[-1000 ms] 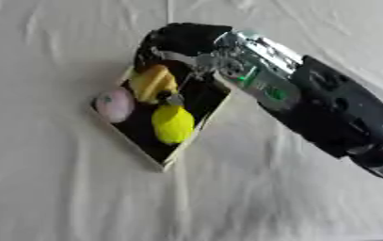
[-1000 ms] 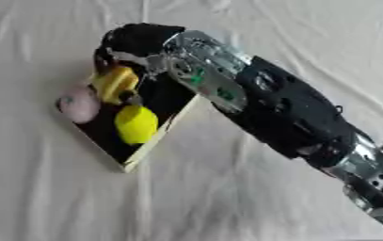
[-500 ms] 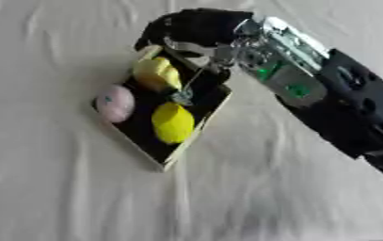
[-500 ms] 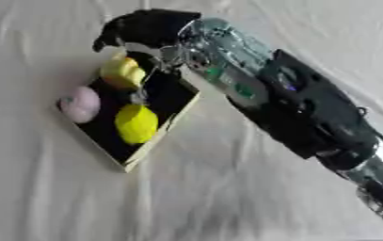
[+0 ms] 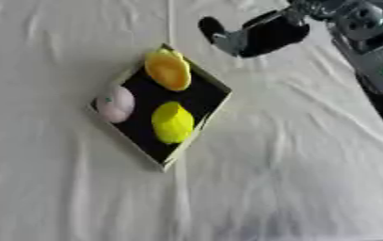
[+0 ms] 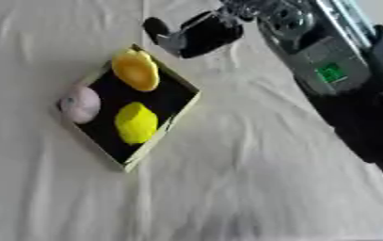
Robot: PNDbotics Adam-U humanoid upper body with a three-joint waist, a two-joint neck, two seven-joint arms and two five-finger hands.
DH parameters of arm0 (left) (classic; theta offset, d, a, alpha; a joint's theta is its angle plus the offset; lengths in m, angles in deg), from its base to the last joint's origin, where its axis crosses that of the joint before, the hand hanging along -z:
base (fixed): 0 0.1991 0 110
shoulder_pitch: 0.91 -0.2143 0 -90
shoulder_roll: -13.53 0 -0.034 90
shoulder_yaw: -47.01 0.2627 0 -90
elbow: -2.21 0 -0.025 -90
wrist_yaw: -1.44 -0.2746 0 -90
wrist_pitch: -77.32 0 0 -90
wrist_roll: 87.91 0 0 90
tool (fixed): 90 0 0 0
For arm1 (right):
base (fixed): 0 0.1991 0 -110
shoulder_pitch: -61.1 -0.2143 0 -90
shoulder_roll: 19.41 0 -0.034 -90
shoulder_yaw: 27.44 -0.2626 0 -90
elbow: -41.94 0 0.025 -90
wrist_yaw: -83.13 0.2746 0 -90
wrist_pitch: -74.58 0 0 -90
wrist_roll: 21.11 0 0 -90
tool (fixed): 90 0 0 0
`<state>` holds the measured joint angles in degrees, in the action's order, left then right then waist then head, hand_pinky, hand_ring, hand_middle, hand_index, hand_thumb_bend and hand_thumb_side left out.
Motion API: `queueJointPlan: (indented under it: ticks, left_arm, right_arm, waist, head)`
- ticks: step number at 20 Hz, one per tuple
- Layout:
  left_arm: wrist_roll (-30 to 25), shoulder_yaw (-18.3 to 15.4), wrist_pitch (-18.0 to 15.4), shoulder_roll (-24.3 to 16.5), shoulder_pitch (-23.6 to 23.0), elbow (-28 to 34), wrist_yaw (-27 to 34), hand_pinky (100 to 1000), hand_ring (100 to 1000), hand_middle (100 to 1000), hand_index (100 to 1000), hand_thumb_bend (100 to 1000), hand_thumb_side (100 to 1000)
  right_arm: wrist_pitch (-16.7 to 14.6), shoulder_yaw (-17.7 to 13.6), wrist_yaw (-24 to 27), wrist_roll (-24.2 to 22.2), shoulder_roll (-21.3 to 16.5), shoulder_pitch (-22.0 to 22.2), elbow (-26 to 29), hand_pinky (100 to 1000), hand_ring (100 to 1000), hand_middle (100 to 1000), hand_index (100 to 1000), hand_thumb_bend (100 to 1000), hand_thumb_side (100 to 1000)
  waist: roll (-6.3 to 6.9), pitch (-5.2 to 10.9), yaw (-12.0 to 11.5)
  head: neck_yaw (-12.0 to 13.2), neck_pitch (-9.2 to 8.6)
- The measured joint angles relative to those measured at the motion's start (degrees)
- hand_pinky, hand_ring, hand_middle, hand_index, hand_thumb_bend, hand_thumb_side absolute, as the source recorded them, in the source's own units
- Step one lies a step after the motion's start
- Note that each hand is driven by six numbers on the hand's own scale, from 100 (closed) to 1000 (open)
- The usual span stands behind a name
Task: Pick up objects on the table and place them in the box.
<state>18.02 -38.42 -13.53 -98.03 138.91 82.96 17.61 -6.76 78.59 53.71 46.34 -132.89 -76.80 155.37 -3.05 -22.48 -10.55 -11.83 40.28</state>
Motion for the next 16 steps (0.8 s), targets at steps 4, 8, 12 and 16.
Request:
queueJointPlan:
  ticks: [4,8,12,16]
  left_arm:
    - [0.2,-0.2,-0.1,-0.4,-0.5,0.2,0.0,854,850,794,938,572,617]
    - [0.4,-0.5,-0.2,-0.9,-1.1,0.6,0.0,854,850,795,938,573,616]
    - [1.0,-1.1,-0.6,-1.4,-2.1,2.0,0.0,854,850,796,938,575,613]
    - [2.1,-1.8,-1.0,-1.9,-3.3,3.7,0.0,854,850,797,938,577,611]
  right_arm:
    - [-0.2,-3.3,2.4,3.8,-2.8,2.7,0.0,887,896,803,883,100,100]
    - [1.0,-7.3,4.4,9.7,-4.7,6.4,0.1,873,863,762,839,100,295]
    - [3.3,-11.3,10.3,19.0,-5.1,9.7,0.2,876,846,740,824,100,625]
    - [4.8,-14.1,18.7,28.9,-5.1,11.7,0.2,887,868,773,850,100,723]
  waist:
    - [0.13,0.0,0.2]
    - [0.34,-0.07,0.4]
    - [0.53,-0.22,0.7]
    - [0.98,-0.5,0.7]
  head:
    - [0.6,0.0]
    - [1.0,0.0]
    - [1.5,0.0]
    - [2.2,-0.01]
